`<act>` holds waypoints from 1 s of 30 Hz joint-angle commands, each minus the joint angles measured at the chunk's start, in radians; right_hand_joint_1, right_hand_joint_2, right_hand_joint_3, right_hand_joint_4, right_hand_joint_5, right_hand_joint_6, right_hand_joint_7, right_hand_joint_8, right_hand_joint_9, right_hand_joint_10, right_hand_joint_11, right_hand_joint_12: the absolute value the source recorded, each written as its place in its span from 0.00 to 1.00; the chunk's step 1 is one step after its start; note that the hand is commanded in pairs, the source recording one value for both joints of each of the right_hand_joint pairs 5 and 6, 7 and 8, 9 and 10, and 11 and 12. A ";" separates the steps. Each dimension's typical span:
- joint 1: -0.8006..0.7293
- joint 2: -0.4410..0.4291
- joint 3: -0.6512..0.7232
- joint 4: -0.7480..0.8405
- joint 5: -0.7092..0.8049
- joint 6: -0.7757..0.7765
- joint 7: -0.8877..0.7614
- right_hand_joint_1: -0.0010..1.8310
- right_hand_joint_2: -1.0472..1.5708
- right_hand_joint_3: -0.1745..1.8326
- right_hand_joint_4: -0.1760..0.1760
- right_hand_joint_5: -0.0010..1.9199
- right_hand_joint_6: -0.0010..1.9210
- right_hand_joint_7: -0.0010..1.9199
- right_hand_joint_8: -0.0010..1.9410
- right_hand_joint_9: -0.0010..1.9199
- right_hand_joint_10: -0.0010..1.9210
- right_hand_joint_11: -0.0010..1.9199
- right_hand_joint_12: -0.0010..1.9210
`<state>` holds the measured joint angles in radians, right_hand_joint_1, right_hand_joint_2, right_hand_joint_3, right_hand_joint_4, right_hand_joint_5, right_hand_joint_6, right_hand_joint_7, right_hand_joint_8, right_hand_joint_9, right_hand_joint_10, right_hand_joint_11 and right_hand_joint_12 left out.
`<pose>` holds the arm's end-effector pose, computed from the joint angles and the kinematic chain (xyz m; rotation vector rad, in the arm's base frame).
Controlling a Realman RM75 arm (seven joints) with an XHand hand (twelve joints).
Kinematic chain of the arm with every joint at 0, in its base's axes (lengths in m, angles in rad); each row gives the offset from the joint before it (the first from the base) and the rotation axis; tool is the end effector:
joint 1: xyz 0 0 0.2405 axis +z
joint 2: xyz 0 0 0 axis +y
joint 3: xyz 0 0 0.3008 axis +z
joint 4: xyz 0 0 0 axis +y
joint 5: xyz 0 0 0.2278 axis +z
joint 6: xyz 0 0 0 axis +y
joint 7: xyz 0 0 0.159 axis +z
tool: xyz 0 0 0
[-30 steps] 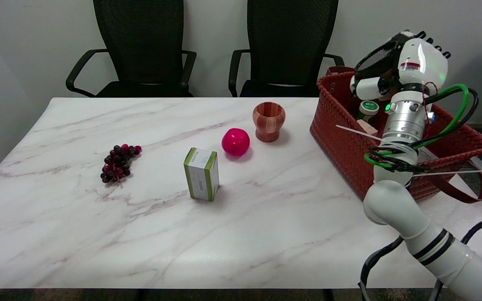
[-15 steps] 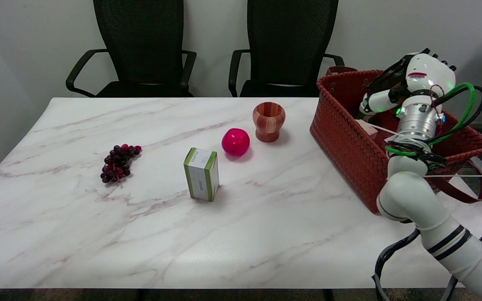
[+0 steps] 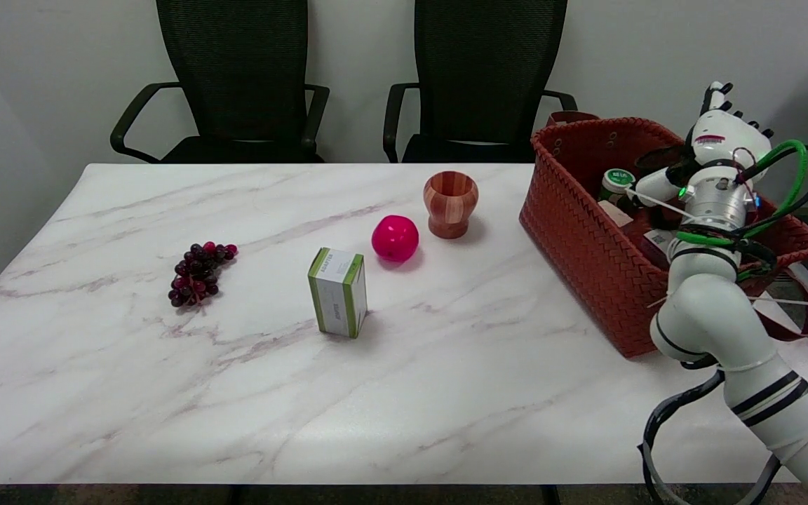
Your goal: Place the black pen container into the brown storage basket.
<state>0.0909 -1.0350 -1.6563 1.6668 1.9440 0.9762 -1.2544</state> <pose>-0.1944 -0.3484 0.4845 0.7316 0.0884 0.3891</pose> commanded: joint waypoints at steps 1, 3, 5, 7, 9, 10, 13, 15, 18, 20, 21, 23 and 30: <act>0.001 0.023 0.069 0.018 0.211 -0.047 -0.115 0.69 0.40 0.57 0.50 0.02 0.02 0.34 0.34 0.30 0.30 0.24 0.24; 0.004 0.023 0.072 0.035 0.224 -0.047 -0.131 0.68 0.35 0.57 0.50 0.03 0.03 0.30 0.30 0.27 0.27 0.19 0.18; 0.009 0.030 0.072 0.053 0.217 -0.048 -0.132 0.68 0.29 0.55 0.50 0.03 0.03 0.21 0.21 0.23 0.23 0.12 0.12; 0.013 0.034 0.072 0.071 0.217 -0.045 -0.132 0.67 0.27 0.46 0.50 0.04 0.04 0.19 0.19 0.18 0.18 0.08 0.08; 0.015 0.035 0.072 0.089 0.210 -0.042 -0.132 0.67 0.26 0.42 0.50 0.04 0.04 0.19 0.18 0.18 0.18 0.07 0.07; 0.015 0.035 0.072 0.099 0.203 -0.037 -0.132 0.67 0.26 0.41 0.50 0.04 0.04 0.18 0.18 0.18 0.18 0.06 0.06; 0.015 0.035 0.063 0.133 0.153 -0.023 -0.125 0.67 0.25 0.35 0.50 0.03 0.03 0.17 0.17 0.16 0.16 0.04 0.04; 0.015 0.035 0.046 0.172 0.110 0.001 -0.113 0.66 0.25 0.33 0.50 0.03 0.03 0.17 0.17 0.16 0.16 0.03 0.03; 0.023 0.032 -0.037 0.208 -0.080 0.063 -0.032 0.65 0.24 0.32 0.50 0.02 0.02 0.16 0.16 0.15 0.15 0.03 0.03; 0.046 0.034 -0.142 0.196 -0.278 0.121 0.124 0.65 0.25 0.31 0.50 0.03 0.03 0.15 0.15 0.15 0.15 0.03 0.03; 0.056 0.033 -0.167 0.196 -0.324 0.144 0.158 0.66 0.27 0.31 0.50 0.04 0.04 0.14 0.14 0.14 0.14 0.03 0.03; 0.093 0.020 -0.246 0.196 -0.465 0.215 0.221 0.67 0.31 0.35 0.50 0.04 0.04 0.15 0.14 0.15 0.15 0.05 0.05; 0.170 -0.097 -0.507 0.183 -0.765 0.389 0.307 0.67 0.39 0.45 0.50 0.03 0.03 0.19 0.19 0.18 0.18 0.10 0.10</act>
<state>0.1233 -1.0077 -1.6952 1.8063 1.8637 1.0252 -1.2651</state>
